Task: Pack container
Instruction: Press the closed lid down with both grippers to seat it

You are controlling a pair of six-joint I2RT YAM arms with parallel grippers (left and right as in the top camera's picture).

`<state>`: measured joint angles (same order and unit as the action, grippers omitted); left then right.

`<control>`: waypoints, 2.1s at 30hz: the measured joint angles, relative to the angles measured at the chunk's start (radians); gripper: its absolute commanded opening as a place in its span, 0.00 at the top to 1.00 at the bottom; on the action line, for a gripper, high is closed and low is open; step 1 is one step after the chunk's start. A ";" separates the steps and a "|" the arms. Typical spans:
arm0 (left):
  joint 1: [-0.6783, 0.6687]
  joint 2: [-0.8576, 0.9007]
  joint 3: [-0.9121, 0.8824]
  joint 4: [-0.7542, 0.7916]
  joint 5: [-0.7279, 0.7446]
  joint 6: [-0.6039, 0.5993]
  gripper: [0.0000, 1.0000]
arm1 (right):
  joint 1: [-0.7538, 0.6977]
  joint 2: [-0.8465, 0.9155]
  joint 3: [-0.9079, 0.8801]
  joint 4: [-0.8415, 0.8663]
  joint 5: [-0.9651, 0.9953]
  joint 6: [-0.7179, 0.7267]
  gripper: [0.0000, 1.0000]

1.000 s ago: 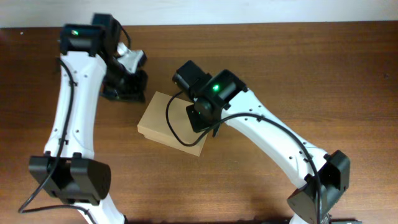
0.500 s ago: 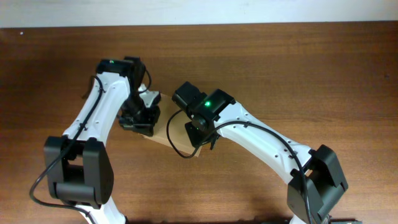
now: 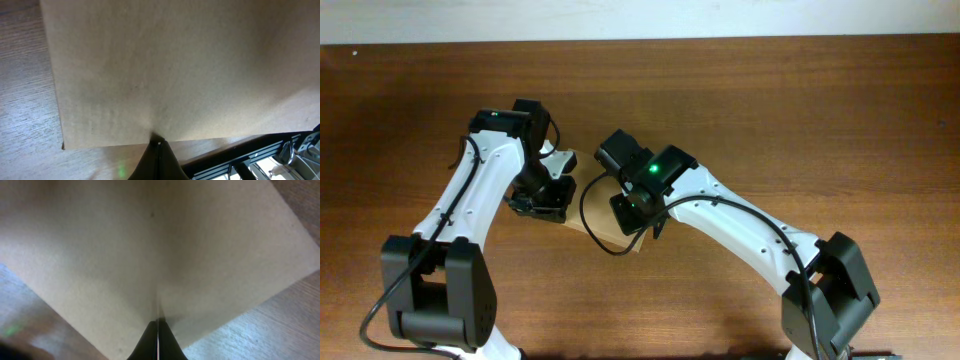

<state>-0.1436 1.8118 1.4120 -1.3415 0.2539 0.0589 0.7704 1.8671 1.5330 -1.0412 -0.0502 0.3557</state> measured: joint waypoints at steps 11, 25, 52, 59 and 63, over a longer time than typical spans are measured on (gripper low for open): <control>-0.006 0.027 0.135 -0.019 -0.105 -0.018 0.98 | -0.018 -0.018 0.141 -0.093 0.087 -0.052 0.96; 0.064 0.027 0.240 -0.022 -0.281 -0.050 0.99 | -0.199 -0.086 0.204 -0.204 0.147 -0.077 0.96; 0.126 0.029 -0.100 0.146 -0.170 -0.060 0.98 | -0.209 -0.081 -0.219 0.468 -0.182 -0.068 0.96; 0.081 0.029 -0.100 0.156 -0.144 -0.060 0.98 | -0.247 -0.081 -0.219 0.530 -0.204 -0.053 0.96; 0.048 0.029 -0.100 0.169 -0.137 -0.060 0.98 | -0.285 -0.081 -0.219 0.519 -0.207 -0.044 0.96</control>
<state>-0.0952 1.8404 1.3125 -1.1725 0.1173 -0.0013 0.4850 1.7859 1.3144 -0.5224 -0.2569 0.3115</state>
